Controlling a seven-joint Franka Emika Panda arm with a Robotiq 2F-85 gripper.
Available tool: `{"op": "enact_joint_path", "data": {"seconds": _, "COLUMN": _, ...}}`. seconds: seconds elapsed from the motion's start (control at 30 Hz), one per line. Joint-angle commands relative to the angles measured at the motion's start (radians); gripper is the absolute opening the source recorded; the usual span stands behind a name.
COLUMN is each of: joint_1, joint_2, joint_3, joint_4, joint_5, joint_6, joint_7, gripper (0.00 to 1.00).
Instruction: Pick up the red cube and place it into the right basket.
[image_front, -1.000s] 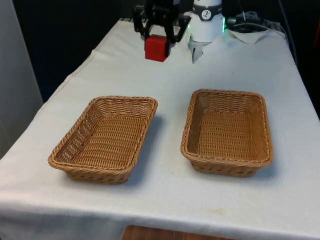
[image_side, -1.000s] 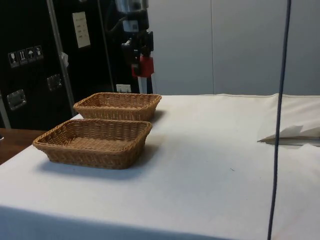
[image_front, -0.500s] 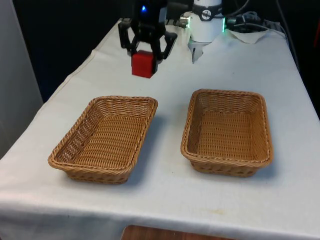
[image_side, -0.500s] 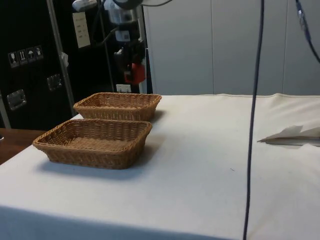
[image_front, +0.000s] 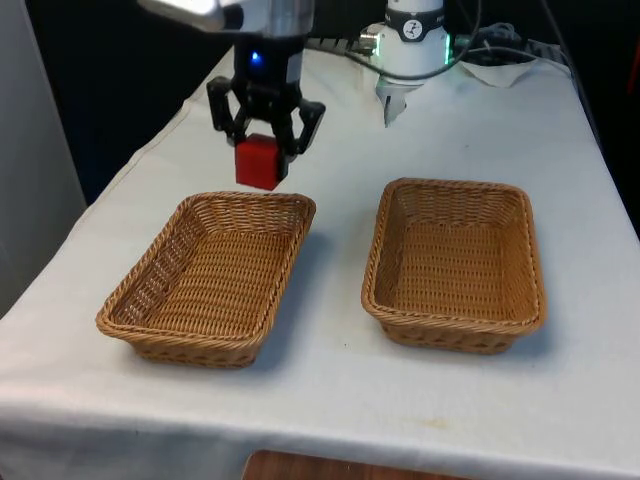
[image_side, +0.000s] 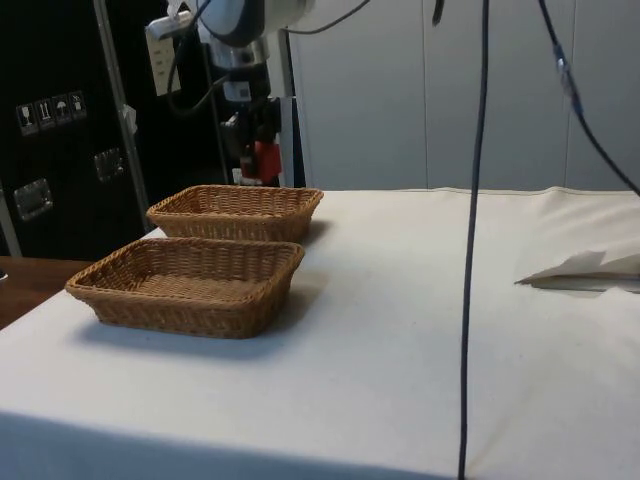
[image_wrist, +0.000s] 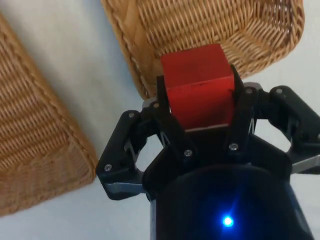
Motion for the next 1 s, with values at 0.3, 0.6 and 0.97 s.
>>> {"op": "enact_joint_path", "data": {"seconds": 0.3, "joint_1": -0.029, "joint_2": 0.09, "joint_3": -0.004, "joint_4": 0.067, "joint_5": 0.079, "joint_6": 0.029, "joint_7": -0.085, "gripper": 0.03}}
{"op": "enact_joint_path", "data": {"seconds": 0.6, "joint_1": -0.04, "joint_2": 0.151, "joint_3": -0.024, "joint_4": 0.108, "joint_5": 0.155, "joint_6": 0.049, "joint_7": -0.163, "gripper": 0.03}}
{"op": "enact_joint_path", "data": {"seconds": 0.97, "joint_1": -0.039, "joint_2": 0.223, "joint_3": -0.021, "joint_4": 0.127, "joint_5": 0.219, "joint_6": 0.094, "joint_7": -0.204, "gripper": 0.03}}
